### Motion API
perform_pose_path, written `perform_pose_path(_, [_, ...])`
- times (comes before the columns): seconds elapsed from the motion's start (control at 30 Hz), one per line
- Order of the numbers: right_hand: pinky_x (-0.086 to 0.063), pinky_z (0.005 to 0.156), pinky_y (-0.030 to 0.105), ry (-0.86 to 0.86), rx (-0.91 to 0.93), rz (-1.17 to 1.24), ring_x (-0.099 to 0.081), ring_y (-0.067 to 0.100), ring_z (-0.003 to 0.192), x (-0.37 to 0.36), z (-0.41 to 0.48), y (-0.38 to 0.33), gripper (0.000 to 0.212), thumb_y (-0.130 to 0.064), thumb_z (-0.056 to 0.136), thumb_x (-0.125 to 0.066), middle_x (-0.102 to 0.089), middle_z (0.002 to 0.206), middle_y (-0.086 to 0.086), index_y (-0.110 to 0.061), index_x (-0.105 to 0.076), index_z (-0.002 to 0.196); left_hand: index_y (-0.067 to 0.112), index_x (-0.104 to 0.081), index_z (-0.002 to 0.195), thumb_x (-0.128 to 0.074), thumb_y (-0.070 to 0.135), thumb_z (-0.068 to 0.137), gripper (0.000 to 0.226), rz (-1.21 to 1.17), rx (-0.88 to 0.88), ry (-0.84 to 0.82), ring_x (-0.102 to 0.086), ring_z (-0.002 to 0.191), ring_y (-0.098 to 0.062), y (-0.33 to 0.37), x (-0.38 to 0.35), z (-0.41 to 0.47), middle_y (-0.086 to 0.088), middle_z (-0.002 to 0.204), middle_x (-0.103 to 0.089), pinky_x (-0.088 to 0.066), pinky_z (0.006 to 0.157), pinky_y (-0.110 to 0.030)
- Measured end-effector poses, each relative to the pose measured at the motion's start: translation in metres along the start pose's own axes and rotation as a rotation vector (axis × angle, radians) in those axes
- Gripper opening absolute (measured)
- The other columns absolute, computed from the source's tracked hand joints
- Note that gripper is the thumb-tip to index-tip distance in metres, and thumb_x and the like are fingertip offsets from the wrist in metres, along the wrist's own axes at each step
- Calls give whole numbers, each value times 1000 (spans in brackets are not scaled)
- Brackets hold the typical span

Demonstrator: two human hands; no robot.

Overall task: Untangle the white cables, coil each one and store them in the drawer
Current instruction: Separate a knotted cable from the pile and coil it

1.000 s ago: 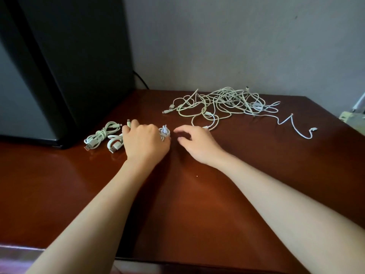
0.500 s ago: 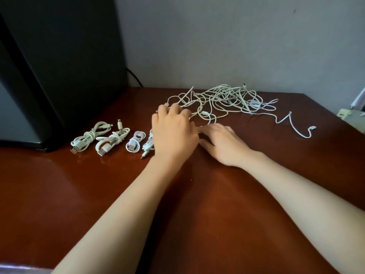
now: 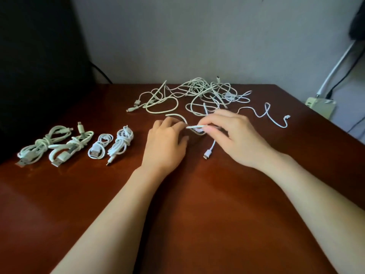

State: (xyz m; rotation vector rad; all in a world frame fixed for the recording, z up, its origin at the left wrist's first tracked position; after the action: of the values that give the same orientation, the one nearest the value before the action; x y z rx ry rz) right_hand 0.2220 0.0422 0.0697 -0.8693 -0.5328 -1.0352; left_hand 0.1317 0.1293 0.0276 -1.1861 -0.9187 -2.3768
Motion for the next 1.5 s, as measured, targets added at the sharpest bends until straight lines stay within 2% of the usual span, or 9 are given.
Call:
perform_pose_path(0.13, [-30,63,6,157,88,-37,-42,-4,61,21,-3,-19,13,-9,90,-57,-50,72,-5,-8,-70,89,14,-61,105,-54,27,95,18,-122,-16,110,-56,95,-33,4,11,0,-6,100,-64,-43,84,-43])
perform_pose_path(0.4, [-42,62,27,288,122,-84,-49,15,64,34,-6,-18,9,-6,88,-61,-58,76,1,-6,-70,90,21,-49,91,-54,26,97,9,-441,77,289,-61,84,-20,-2,33,-7,3,90,-62,-48,79,-38])
perform_pose_path(0.5, [-43,66,22,298,93,-98,-53,13,71,31,-6,-11,9,-8,88,-62,-59,81,-4,-7,-70,91,22,-49,89,-53,24,97,9,-654,154,342,-66,76,-19,-12,36,-8,4,83,-63,-53,77,-41])
perform_pose_path(0.6, [-47,77,16,239,15,-58,-57,5,77,23,-5,0,14,-12,86,-64,-62,92,-5,-12,-68,99,24,-49,90,-49,19,99,11,-1016,331,342,-71,78,-16,-26,27,-8,3,93,-59,-59,77,-41])
perform_pose_path(0.8, [-52,82,37,-36,-174,-27,-58,5,82,-14,-9,21,34,-21,90,-62,-53,103,-13,-29,-57,122,9,-56,91,-41,-10,90,25,-1513,509,203,-68,73,-19,-29,12,-7,-12,94,-60,-57,70,-30])
perform_pose_path(0.9, [-48,88,32,-152,-225,-42,-56,6,87,-29,-12,26,51,-14,95,-51,-51,118,-14,-36,-42,140,7,-59,84,-35,-9,89,29,-1541,479,99,-63,69,-17,-20,9,-6,-10,86,-62,-55,62,-26])
perform_pose_path(1.03, [-44,96,20,-65,-299,122,-58,4,103,-23,-10,30,50,2,93,-46,-59,122,-8,-22,-50,137,2,-57,76,-22,-1,90,37,-1570,500,23,-54,57,-18,-13,6,-7,-16,90,-64,-49,57,-25])
perform_pose_path(1.33, [-50,65,18,411,-560,731,-65,7,80,17,-12,59,36,9,89,-48,-64,106,2,-14,-57,115,17,-71,63,-55,4,81,27,-1177,567,157,-43,52,-11,-33,10,-12,9,50,-54,-41,69,-37])
perform_pose_path(1.5, [-47,63,22,522,-702,464,-58,3,72,42,-25,90,30,-4,93,-43,-66,102,-4,-19,-60,114,16,-69,65,-56,1,83,26,-1200,578,223,-42,47,-6,-40,15,-12,9,57,-58,-37,58,-26])
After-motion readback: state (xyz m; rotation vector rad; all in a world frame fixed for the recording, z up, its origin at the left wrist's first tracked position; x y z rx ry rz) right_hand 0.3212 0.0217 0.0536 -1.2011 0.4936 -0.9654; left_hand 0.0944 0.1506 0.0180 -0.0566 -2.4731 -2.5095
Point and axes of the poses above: each hand's wrist, its own z-axis towards the middle knuckle, its own x-axis out of the back of the hand, y = z × x, the point moved 9 cm from there along z, towards the middle knuckle
